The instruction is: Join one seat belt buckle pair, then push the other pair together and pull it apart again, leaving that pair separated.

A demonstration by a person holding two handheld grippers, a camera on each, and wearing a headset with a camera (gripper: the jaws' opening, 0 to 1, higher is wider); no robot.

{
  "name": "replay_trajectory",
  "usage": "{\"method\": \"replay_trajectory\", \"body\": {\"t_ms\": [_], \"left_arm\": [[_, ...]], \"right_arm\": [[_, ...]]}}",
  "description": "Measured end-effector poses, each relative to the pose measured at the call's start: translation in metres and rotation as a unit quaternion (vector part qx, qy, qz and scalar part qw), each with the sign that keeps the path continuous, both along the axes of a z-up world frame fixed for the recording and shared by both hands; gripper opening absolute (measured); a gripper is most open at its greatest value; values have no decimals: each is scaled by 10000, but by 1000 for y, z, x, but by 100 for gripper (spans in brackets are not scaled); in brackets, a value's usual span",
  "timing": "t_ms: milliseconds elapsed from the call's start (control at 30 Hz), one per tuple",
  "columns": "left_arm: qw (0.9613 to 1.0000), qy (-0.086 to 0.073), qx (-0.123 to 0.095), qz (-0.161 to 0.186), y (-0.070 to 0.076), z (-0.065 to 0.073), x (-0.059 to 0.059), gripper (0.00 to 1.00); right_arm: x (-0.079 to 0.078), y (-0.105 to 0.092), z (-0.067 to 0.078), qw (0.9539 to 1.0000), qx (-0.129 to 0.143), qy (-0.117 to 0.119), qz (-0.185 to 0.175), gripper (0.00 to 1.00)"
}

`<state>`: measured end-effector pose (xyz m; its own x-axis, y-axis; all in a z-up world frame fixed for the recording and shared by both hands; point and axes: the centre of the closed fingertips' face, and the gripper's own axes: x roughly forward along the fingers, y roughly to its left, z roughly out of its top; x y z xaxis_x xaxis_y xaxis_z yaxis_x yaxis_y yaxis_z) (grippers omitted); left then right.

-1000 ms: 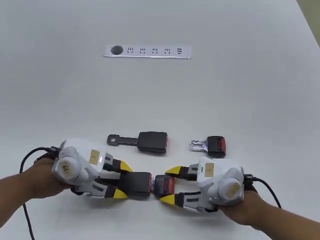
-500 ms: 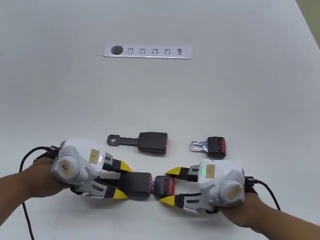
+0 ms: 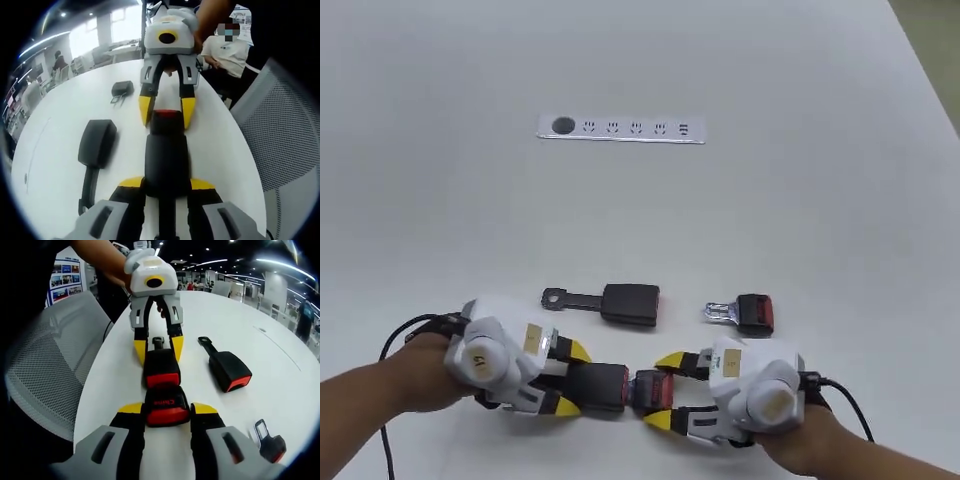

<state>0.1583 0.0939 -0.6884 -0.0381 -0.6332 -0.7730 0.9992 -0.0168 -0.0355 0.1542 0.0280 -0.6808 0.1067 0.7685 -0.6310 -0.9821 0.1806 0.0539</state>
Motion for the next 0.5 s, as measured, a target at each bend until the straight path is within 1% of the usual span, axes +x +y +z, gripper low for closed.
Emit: {"method": "replay_trajectory", "body": {"t_ms": [33, 100, 133, 167, 200, 233, 267, 300, 367, 433, 467, 500], "left_arm": [[10000, -13, 44, -9, 1, -1, 1, 33], [9999, -55, 81, -71, -1, 0, 0, 34], [9999, -71, 140, 34, -2, 0, 2, 36], [9998, -84, 150, 127, -2, 0, 3, 42], [9998, -87, 155, 105, -4, 0, 2, 50], [9998, -21, 127, 147, -7, 1, -1, 60], [9996, 104, 65, 236, -9, 2, -3, 70], [9995, 161, 35, 276, -10, 5, -4, 75], [9996, 84, 26, 281, -11, 10, -3, 75], [9993, 119, 4, 348, -12, 12, -2, 76], [9992, 149, -30, 381, -12, 12, -2, 78], [9992, 127, -26, 387, -11, 12, -2, 78]], "right_arm": [[0, 0, 0, 10000, -25, 17, 4, 33], [-1, 0, 2, 9999, -83, -32, 46, 34], [-2, 0, 3, 9999, -125, -78, 64, 34], [-1, -2, 3, 9997, -184, -127, 50, 35], [0, -3, 4, 9996, -221, -164, -25, 41], [0, -3, 5, 9997, -195, -139, -72, 48], [1, -3, 8, 9998, -75, -17, -196, 54], [3, -4, 10, 9996, -47, -6, -276, 56], [6, -7, 13, 9992, 13, 44, -399, 57], [7, -8, 14, 9989, 40, 46, -455, 66], [7, -8, 15, 9989, 30, 37, -471, 68], [8, -10, 16, 9988, 28, 30, -494, 67]]}}
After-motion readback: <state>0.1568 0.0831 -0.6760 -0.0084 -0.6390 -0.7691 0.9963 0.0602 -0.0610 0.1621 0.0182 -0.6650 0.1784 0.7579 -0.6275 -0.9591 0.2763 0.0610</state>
